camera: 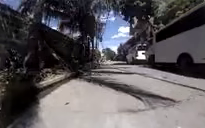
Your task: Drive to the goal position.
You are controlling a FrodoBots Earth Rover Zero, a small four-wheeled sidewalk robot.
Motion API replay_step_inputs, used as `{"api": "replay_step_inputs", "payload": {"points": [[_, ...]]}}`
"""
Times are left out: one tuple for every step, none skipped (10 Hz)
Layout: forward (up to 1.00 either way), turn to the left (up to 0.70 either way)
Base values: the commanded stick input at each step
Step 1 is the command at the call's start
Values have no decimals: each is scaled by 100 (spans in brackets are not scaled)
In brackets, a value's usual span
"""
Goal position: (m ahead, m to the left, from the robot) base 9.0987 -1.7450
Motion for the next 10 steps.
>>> {"api": "replay_step_inputs", "payload": {"points": [[100, 0], [100, 0], [100, 0], [100, 3], [100, 9], [100, 15], [100, 2], [100, -37], [100, -40], [100, -40]]}}
